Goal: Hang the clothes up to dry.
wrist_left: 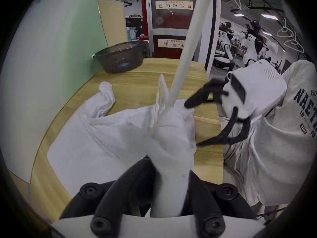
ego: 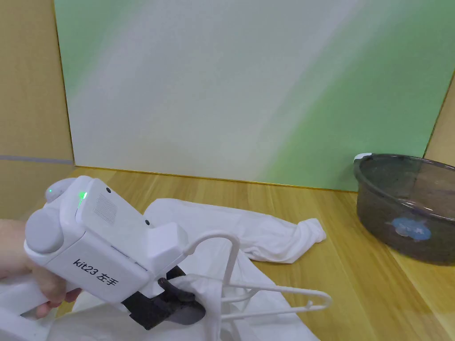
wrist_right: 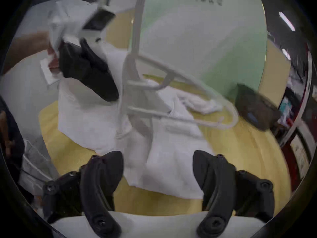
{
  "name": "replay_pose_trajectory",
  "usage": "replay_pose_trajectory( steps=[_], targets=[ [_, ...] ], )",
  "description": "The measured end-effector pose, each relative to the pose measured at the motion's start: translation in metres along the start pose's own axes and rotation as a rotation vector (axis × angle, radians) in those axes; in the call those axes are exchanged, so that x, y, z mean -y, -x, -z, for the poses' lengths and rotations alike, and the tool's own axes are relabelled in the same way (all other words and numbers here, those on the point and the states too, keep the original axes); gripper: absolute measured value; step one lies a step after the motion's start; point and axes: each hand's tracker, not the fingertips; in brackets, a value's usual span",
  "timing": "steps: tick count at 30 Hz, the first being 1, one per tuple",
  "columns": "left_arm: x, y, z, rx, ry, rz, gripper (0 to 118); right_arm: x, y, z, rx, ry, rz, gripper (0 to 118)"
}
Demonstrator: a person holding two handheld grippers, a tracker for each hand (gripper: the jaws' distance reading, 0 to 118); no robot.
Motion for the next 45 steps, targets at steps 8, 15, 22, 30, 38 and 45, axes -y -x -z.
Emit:
replay_pose_trajectory(
  steps=[8,15,22,30,38,45],
  targets=[
    [0.001,0.002,-0.002,-0.018,0.006,0.022,3,0.000,-0.008,0.034,0.052,0.072,0.052,52],
    [0.006,-0.001,-0.001,0.009,0.009,0.002,3,0.006,-0.015,0.040,0.026,0.077,0.077,3],
    [0.015,0.002,-0.011,-0.017,-0.034,-0.046,3,0.010,-0.057,0.032,0.062,0.033,0.154,3],
    [0.026,-0.017,-0.001,0.004,-0.032,-0.038,3,0.001,-0.133,0.018,0.206,-0.032,0.297,3],
    [0.034,-0.010,0.007,-0.062,-0.027,-0.055,3,-0.039,-0.133,-0.035,0.100,-0.262,0.332,2],
    [0.036,-0.008,0.006,-0.130,-0.067,-0.063,3,-0.089,-0.104,-0.112,-0.163,-0.368,0.206,2]
  ],
)
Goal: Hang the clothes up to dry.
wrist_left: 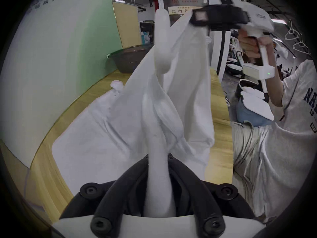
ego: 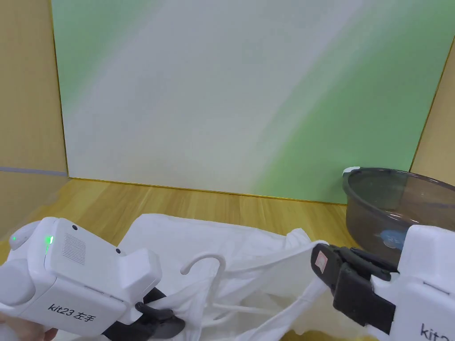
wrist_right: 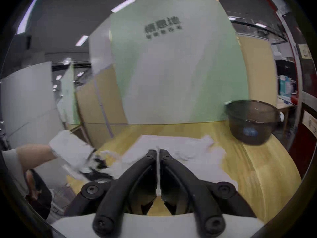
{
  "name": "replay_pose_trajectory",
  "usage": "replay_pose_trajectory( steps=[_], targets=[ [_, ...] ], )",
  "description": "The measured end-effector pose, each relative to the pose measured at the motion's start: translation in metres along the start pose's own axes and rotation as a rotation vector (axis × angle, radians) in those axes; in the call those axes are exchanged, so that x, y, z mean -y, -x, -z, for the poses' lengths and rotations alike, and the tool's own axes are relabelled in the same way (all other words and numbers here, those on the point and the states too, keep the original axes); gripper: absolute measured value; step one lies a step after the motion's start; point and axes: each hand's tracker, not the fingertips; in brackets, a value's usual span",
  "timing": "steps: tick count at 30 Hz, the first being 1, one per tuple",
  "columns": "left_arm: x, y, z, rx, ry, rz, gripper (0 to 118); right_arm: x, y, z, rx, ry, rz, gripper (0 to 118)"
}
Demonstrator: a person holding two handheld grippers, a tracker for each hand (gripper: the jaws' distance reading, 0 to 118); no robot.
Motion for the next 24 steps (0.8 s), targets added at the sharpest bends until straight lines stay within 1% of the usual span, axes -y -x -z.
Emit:
replay_pose_trajectory(
  steps=[1,2,3,6,7,8,9,10,12,13,14,15,16,17,18,19,20,21,22,23,24],
  targets=[
    [-0.003,0.003,-0.002,-0.050,-0.050,0.001,3,0.001,0.005,-0.003,-0.050,0.034,-0.023,2],
    [-0.006,0.006,-0.003,-0.027,-0.027,-0.005,3,0.005,0.011,-0.003,-0.082,0.057,-0.030,2],
    [-0.005,0.005,-0.002,-0.036,-0.031,-0.004,3,0.013,0.015,-0.003,-0.126,0.103,-0.050,2],
    [-0.007,0.009,-0.005,-0.076,-0.059,0.004,3,0.053,0.031,0.007,-0.289,0.329,-0.116,2],
    [-0.006,0.009,-0.005,-0.069,-0.055,0.005,3,0.071,0.038,0.015,-0.338,0.404,-0.153,2],
    [-0.004,0.007,-0.005,-0.074,-0.065,0.013,3,0.088,0.047,0.022,-0.387,0.477,-0.213,2],
    [-0.004,0.008,-0.004,-0.042,-0.049,0.003,3,0.103,0.056,0.027,-0.390,0.520,-0.268,2],
    [-0.003,0.003,-0.002,-0.057,-0.056,0.022,3,0.117,0.062,0.035,-0.425,0.562,-0.354,2],
    [-0.002,-0.002,0.002,-0.017,-0.026,0.044,3,0.136,0.073,0.044,-0.436,0.570,-0.460,3],
    [-0.002,-0.003,0.004,-0.028,-0.029,0.042,3,0.138,0.076,0.046,-0.457,0.572,-0.506,3],
    [0.000,-0.006,0.006,-0.028,-0.015,0.064,3,0.139,0.072,0.049,-0.465,0.565,-0.487,5],
    [0.001,-0.007,0.006,-0.045,-0.026,0.079,3,0.135,0.069,0.050,-0.456,0.558,-0.468,15],
    [0.001,-0.007,0.006,-0.028,-0.020,0.061,3,0.130,0.066,0.050,-0.471,0.549,-0.449,36],
    [0.002,-0.007,0.005,-0.046,-0.034,0.052,3,0.124,0.061,0.049,-0.531,0.528,-0.418,65],
    [0.000,-0.004,0.003,-0.026,-0.028,0.035,3,0.115,0.051,0.046,-0.564,0.510,-0.398,79],
    [0.002,-0.007,0.002,-0.039,-0.036,0.049,3,0.103,0.043,0.044,-0.601,0.505,-0.403,82],
    [0.000,-0.005,0.000,-0.028,-0.040,0.054,3,0.088,0.033,0.043,-0.617,0.466,-0.421,82],
    [0.000,-0.007,-0.001,-0.009,-0.032,0.051,3,0.073,0.024,0.044,-0.614,0.423,-0.433,82],
    [0.002,-0.008,-0.003,-0.023,-0.051,0.056,3,0.058,0.014,0.045,-0.597,0.375,-0.447,82],
    [0.001,-0.006,-0.003,0.003,-0.043,0.051,3,0.044,0.006,0.051,-0.582,0.344,-0.462,82],
    [0.004,-0.009,-0.003,-0.011,-0.061,0.063,3,0.032,-0.003,0.063,-0.589,0.327,-0.487,82]
  ],
)
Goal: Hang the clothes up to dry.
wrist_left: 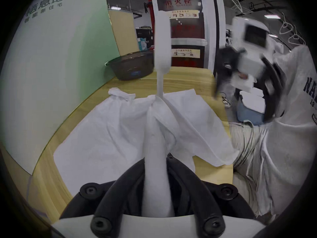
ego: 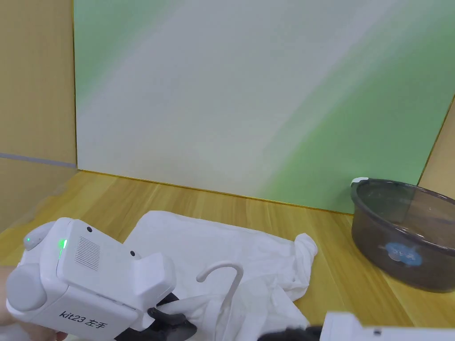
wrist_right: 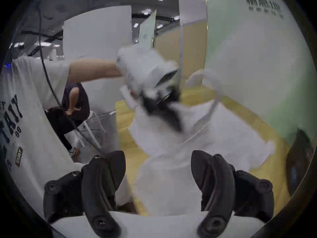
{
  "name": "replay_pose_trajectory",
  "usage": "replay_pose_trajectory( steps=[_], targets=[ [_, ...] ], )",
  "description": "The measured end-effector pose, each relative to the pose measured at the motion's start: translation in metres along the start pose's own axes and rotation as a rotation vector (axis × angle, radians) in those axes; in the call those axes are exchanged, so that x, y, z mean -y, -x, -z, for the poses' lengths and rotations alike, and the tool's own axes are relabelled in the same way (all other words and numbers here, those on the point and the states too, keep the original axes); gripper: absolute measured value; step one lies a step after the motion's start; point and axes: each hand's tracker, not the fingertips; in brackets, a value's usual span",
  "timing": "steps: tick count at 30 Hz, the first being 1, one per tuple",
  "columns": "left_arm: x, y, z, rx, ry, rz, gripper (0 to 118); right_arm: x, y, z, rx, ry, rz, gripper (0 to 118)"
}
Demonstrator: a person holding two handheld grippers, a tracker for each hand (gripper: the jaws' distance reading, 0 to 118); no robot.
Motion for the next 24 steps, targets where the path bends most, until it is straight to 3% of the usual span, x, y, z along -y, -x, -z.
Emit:
replay_pose_trajectory(
  steps=[3,7,12,16,17,18,19,20,24],
  targets=[
    [0.005,-0.006,0.001,0.023,-0.003,-0.014,3,-0.015,-0.048,0.010,-0.021,0.010,-0.086,82],
    [0.008,0.000,0.001,0.025,-0.016,-0.028,3,-0.019,-0.095,0.052,-0.133,0.130,-0.137,82],
    [0.013,0.012,0.001,0.043,-0.026,-0.058,3,-0.004,-0.123,0.112,-0.328,0.279,-0.079,82],
    [0.011,0.018,0.005,0.066,-0.006,-0.073,3,0.008,-0.130,0.143,-0.357,0.259,-0.072,73],
    [0.011,0.019,0.006,0.071,-0.006,-0.075,3,0.010,-0.134,0.148,-0.366,0.238,-0.023,49],
    [0.009,0.020,0.009,0.060,0.026,-0.067,3,0.013,-0.138,0.155,-0.430,0.250,-0.009,39],
    [0.011,0.020,0.009,0.030,0.034,-0.017,3,0.015,-0.134,0.157,-0.457,0.275,-0.025,24],
    [0.013,0.022,0.010,0.058,0.043,-0.022,3,0.016,-0.130,0.156,-0.478,0.283,-0.054,17],
    [0.012,0.022,0.010,0.079,0.038,-0.052,3,0.012,-0.128,0.153,-0.466,0.301,-0.048,14]
  ],
)
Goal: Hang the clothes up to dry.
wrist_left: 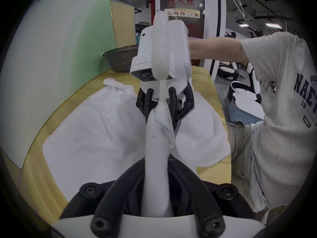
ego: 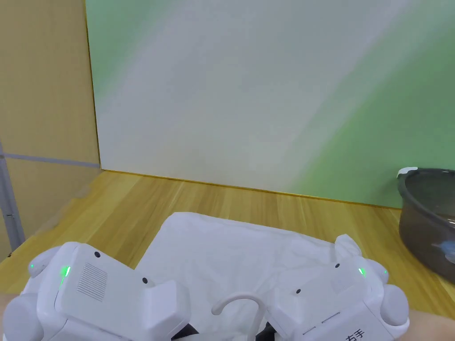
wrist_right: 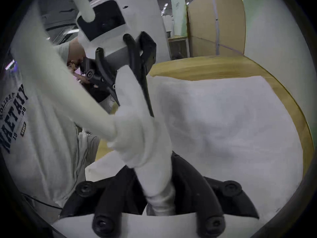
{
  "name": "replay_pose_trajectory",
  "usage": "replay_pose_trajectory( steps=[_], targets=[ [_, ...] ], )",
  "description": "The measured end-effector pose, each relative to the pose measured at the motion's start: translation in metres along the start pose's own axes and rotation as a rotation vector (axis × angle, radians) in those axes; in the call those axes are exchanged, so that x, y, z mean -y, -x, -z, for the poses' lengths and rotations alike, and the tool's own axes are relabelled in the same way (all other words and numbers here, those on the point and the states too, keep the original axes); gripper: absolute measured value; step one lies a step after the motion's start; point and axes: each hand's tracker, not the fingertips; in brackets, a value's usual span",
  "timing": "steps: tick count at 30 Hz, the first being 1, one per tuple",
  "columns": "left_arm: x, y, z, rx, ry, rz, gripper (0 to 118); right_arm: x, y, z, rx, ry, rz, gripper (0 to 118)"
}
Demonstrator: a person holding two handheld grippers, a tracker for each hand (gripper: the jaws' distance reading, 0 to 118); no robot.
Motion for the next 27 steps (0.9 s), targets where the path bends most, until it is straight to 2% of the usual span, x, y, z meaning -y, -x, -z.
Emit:
replay_pose_trajectory(
  steps=[1,2,3,4,5,8,9,10,11,12,13,14,15,16,17,18,20,21,22,23,24,25,26,27],
  targets=[
    [-0.002,0.001,0.000,0.017,0.002,0.000,3,0.000,-0.002,-0.002,-0.009,0.008,0.007,14],
    [-0.003,0.001,0.001,0.004,-0.003,-0.005,4,-0.001,0.003,-0.004,0.025,-0.008,-0.002,14],
    [-0.004,0.002,0.000,0.009,-0.014,-0.009,5,-0.002,0.003,-0.006,0.014,0.000,0.029,14],
    [-0.006,0.001,0.000,0.005,-0.017,-0.007,9,-0.001,0.005,-0.009,0.046,-0.036,0.048,13],
    [-0.009,0.000,-0.001,-0.056,-0.038,0.009,23,0.001,0.006,-0.013,0.046,-0.050,0.075,11],
    [-0.016,-0.005,-0.010,-0.145,-0.107,0.078,100,0.009,0.018,-0.025,0.121,-0.141,0.098,6],
    [-0.019,-0.008,-0.015,-0.189,-0.139,0.090,105,0.013,0.023,-0.031,0.170,-0.184,0.114,6],
    [-0.023,-0.009,-0.023,-0.217,-0.170,0.089,104,0.012,0.027,-0.034,0.169,-0.169,0.109,6],
    [-0.027,-0.011,-0.031,-0.226,-0.232,0.071,104,0.016,0.033,-0.036,0.223,-0.197,0.108,6],
    [-0.032,-0.012,-0.039,-0.229,-0.256,0.065,104,0.020,0.037,-0.039,0.209,-0.203,0.109,6],
    [-0.037,-0.013,-0.045,-0.235,-0.263,0.062,104,0.024,0.042,-0.041,0.275,-0.245,0.115,6],
    [-0.041,-0.016,-0.050,-0.241,-0.266,0.062,104,0.024,0.043,-0.043,0.262,-0.231,0.147,6],
    [-0.043,-0.022,-0.055,-0.249,-0.283,0.076,104,0.027,0.048,-0.046,0.320,-0.289,0.177,6],
    [-0.045,-0.028,-0.060,-0.231,-0.288,0.094,104,0.029,0.051,-0.050,0.291,-0.281,0.189,6],
    [-0.047,-0.031,-0.063,-0.220,-0.280,0.099,104,0.032,0.060,-0.055,0.351,-0.340,0.158,6],
    [-0.047,-0.036,-0.064,-0.206,-0.275,0.101,104,0.034,0.062,-0.061,0.319,-0.348,0.171,6],
    [-0.043,-0.048,-0.065,-0.176,-0.274,0.121,104,0.039,0.072,-0.072,0.358,-0.400,0.195,6],
    [-0.042,-0.052,-0.064,-0.161,-0.268,0.127,104,0.041,0.077,-0.076,0.348,-0.366,0.184,6],
    [-0.039,-0.056,-0.061,-0.139,-0.248,0.125,104,0.045,0.081,-0.080,0.419,-0.384,0.153,6],
    [-0.034,-0.060,-0.060,-0.083,-0.278,0.110,99,0.050,0.083,-0.079,0.384,-0.372,0.179,6],
    [-0.028,-0.060,-0.057,-0.027,-0.302,0.081,88,0.057,0.088,-0.078,0.422,-0.397,0.205,6],
    [-0.021,-0.057,-0.053,0.023,-0.314,0.022,65,0.063,0.091,-0.076,0.384,-0.384,0.223,6],
    [-0.015,-0.052,-0.046,0.083,-0.318,-0.020,13,0.065,0.100,-0.073,0.406,-0.398,0.215,6],
    [-0.008,-0.055,-0.033,0.059,-0.322,-0.024,0,0.068,0.103,-0.072,0.390,-0.391,0.219,6]
  ],
)
